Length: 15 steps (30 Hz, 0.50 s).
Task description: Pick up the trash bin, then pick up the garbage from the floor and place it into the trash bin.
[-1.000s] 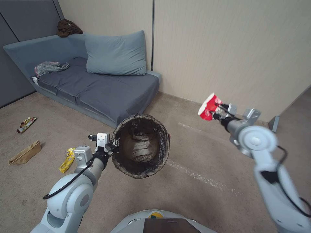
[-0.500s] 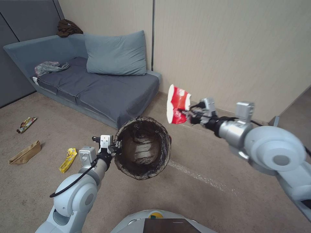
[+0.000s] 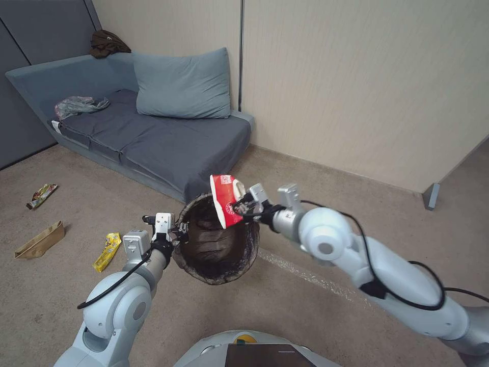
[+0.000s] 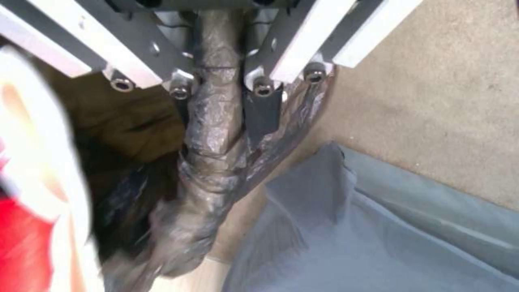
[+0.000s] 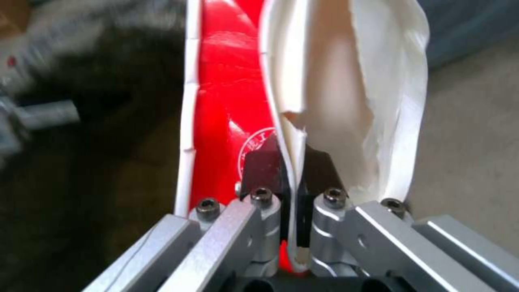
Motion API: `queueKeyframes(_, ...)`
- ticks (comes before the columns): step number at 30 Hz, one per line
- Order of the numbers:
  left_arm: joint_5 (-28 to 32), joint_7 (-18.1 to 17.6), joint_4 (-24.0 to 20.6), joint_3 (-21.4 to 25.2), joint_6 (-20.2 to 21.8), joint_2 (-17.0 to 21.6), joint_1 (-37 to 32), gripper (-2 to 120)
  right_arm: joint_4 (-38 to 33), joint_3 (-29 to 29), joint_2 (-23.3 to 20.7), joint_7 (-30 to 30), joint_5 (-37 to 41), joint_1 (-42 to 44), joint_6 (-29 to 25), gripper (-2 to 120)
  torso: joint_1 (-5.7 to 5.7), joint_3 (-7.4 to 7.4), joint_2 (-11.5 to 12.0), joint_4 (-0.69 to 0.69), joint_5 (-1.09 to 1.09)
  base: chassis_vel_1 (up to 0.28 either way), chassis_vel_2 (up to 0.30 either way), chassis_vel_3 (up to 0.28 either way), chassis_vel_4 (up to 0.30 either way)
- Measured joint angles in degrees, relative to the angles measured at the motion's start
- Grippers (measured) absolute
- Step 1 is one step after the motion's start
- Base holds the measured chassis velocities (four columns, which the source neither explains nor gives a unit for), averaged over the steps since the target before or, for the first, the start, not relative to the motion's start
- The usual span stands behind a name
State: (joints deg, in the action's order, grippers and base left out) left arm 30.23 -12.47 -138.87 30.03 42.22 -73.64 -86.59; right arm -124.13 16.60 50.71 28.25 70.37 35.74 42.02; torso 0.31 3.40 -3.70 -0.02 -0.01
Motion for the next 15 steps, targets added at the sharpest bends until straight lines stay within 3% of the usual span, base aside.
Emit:
queueKeyframes(12,0.13,0.12,0.19,-0.09,-0.01,-0.51,0.49,6,4.77,5.04,2.73,0.42,-3.44,-0.16,0.07,3,0.0,0.0,0.0,0.0,0.0,0.0,0.0,0.0,0.0)
queueKeyframes(15,0.17,0.2,0.3,-0.14,-0.05,-0.56,0.7,6,4.58,4.73,2.44,0.93,-3.38,0.22,0.15,14,0.0,-0.01,0.0,-0.01,0.01,0.0,0.0,0.0,0.0)
